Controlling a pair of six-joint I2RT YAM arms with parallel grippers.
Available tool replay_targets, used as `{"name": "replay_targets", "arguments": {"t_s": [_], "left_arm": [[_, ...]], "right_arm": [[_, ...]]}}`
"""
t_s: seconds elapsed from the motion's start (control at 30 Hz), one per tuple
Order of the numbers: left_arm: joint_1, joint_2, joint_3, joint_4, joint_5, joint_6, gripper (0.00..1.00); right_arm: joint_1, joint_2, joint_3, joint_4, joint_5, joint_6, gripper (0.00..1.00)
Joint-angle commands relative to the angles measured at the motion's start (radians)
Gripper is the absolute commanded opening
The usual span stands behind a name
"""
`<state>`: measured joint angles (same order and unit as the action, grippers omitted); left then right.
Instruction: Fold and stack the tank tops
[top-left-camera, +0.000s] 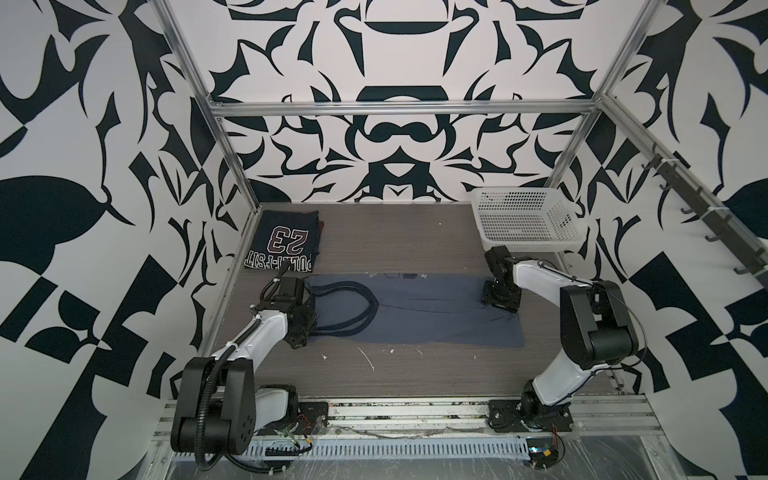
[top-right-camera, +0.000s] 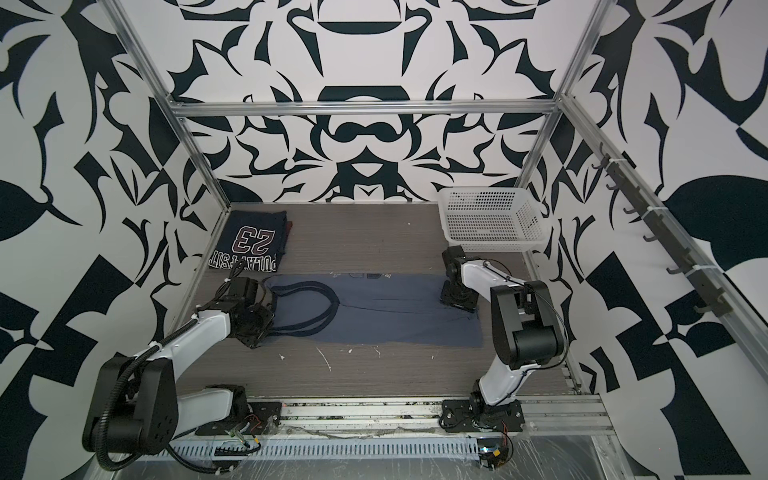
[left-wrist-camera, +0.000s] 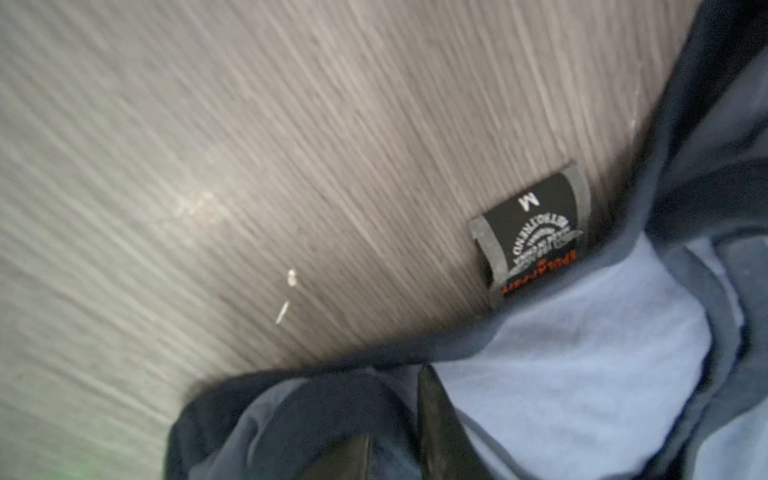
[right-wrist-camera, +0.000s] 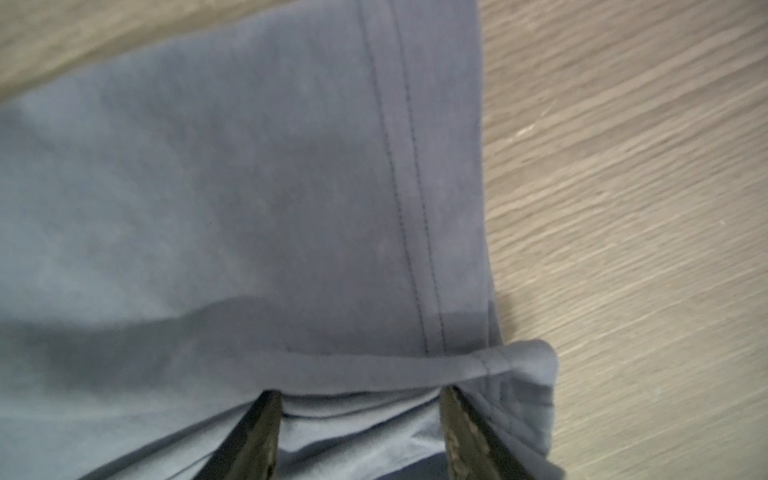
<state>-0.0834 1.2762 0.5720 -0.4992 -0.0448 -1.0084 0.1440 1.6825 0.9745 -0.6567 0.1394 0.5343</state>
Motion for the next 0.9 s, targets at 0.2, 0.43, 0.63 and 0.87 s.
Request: {"name": "replay_targets", "arguments": {"t_s": [0.2,0.43,0.63,0.87], "left_arm": [[-0.016,0.037,0.149,-0.142,-0.093,0.098,0.42],[-0.157,-0.097,0.313,-0.332,-0.227,0.068,0.66],[-0.378,-0.069,0.313,-0.343,-0.221,-0.092,0.66],[-0.4,0.088,0.227,-0.161,-0.155,-0.11,0.55]], "right_arm": [[0.009,-0.119,-0.049,-0.052,-0.032,0.005,0.62],[0.061,-0.225,0.067,-0.121,-0.04,-0.069,0.65],[0.132,-0.132,0.149,-0.116,-0.051,-0.093,0.66],[0.149,0.053,0.24,-0.107,-0.085,-0.113,0.66]]}}
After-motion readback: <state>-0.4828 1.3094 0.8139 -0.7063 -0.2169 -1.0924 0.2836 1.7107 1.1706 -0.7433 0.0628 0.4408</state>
